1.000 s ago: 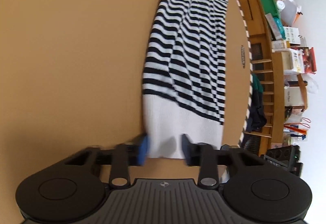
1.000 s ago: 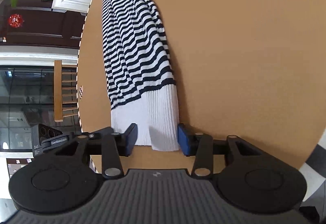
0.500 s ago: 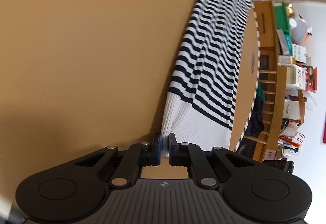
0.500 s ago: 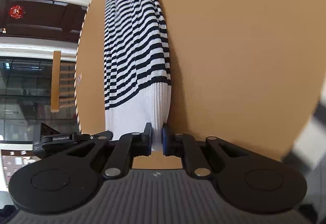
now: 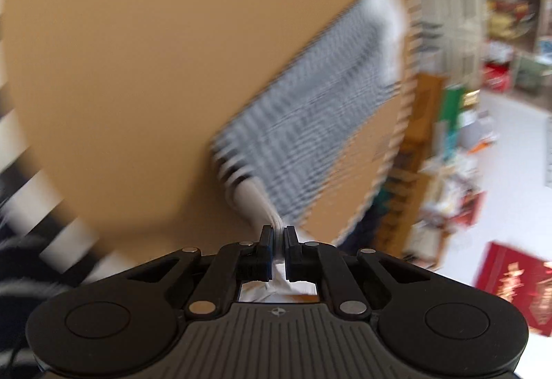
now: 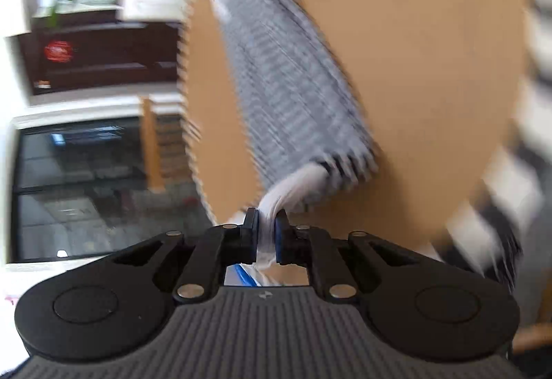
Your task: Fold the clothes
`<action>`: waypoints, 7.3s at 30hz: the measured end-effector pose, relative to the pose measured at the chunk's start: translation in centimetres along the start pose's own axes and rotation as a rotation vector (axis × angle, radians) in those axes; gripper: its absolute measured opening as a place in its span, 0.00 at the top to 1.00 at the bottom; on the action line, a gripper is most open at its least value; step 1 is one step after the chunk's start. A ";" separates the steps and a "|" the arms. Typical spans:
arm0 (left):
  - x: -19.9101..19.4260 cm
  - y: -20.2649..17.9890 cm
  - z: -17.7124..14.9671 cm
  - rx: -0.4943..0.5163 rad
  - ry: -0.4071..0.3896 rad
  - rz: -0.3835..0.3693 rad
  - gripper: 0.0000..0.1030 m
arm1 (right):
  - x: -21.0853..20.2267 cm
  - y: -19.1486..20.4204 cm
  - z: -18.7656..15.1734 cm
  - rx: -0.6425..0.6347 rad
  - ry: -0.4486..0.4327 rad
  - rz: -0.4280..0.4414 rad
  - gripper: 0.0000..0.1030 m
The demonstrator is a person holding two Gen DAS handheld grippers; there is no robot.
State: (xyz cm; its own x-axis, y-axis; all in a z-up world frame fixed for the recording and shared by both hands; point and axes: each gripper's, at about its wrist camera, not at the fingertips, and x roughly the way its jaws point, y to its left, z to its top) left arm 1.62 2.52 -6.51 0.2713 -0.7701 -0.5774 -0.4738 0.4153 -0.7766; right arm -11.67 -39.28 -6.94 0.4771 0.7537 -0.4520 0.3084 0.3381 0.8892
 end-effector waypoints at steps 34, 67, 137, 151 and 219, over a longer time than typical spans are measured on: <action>16.5 -18.6 26.8 0.761 -0.397 0.214 0.64 | 19.0 6.8 29.3 -0.681 -0.390 -0.476 0.62; 8.7 -9.6 15.0 0.710 -0.295 0.360 0.33 | 9.5 -1.5 15.4 -0.215 -0.522 -0.363 0.62; 21.8 -23.0 31.4 1.543 0.900 0.185 0.20 | 24.3 -2.1 -12.6 0.480 -1.088 -0.018 0.30; 30.1 -20.8 31.3 1.248 1.432 0.132 0.26 | 23.8 -2.1 -12.1 0.558 -1.080 -0.007 0.29; 43.7 -31.8 0.9 1.774 0.744 0.179 0.74 | -0.2 -9.2 -1.7 0.547 -1.194 -0.564 0.40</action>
State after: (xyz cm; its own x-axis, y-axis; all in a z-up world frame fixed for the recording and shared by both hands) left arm 29.30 -43.94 -7.27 -0.2591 -0.4905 -0.8320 0.9389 0.0741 -0.3361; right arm -15.99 -41.56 -14.96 0.4959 -0.4171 -0.7616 0.8286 -0.0350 0.5587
